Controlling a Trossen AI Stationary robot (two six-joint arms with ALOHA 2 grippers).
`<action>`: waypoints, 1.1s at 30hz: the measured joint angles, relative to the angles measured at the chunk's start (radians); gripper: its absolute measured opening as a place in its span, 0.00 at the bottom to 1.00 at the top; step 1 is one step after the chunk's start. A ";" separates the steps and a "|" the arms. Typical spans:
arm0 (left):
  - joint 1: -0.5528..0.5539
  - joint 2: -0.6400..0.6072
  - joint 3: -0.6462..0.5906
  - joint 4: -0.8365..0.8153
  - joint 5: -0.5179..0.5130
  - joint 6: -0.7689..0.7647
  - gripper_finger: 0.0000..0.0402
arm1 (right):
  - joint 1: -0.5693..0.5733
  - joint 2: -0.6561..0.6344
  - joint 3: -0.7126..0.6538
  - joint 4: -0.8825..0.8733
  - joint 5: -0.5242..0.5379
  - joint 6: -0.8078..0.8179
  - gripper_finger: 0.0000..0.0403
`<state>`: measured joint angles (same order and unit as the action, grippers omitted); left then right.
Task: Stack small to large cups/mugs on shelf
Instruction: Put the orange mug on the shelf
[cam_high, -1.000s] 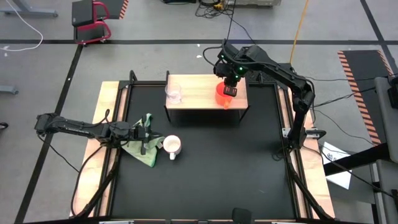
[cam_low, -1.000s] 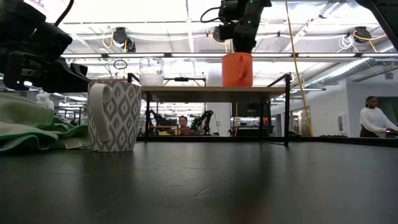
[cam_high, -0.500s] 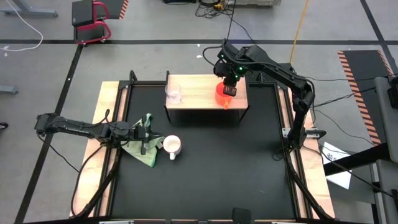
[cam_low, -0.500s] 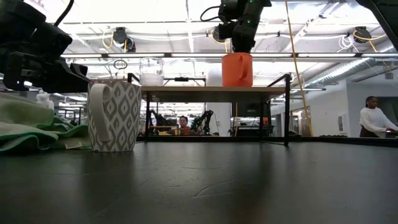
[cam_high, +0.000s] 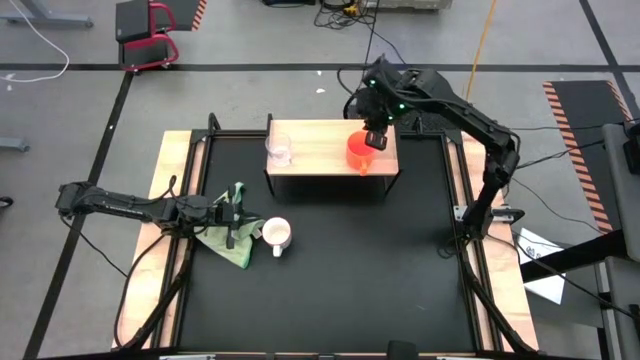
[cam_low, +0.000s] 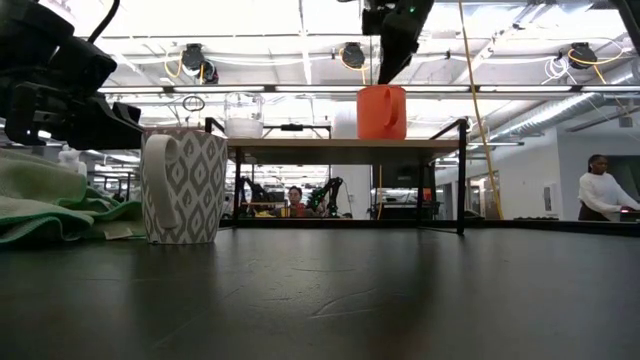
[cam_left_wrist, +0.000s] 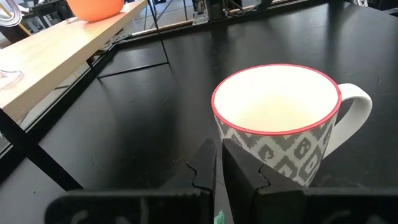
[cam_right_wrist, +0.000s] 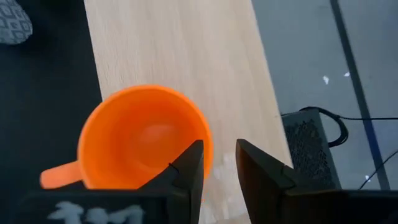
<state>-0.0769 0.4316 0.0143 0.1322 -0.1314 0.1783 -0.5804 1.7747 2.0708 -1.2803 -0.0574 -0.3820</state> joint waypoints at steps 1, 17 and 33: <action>0.000 0.000 0.000 0.000 0.000 0.000 0.08 | 0.000 -0.011 0.000 0.001 0.000 0.003 0.20; 0.000 0.000 0.000 0.000 0.000 0.000 0.08 | 0.084 -0.420 -0.404 0.225 -0.126 -0.019 0.00; 0.000 0.000 0.000 0.003 0.000 0.000 0.08 | 0.233 -0.845 -0.990 0.577 -0.126 0.166 0.00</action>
<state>-0.0770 0.4313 0.0143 0.1349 -0.1314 0.1787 -0.3475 0.9297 1.0809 -0.7030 -0.1832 -0.2157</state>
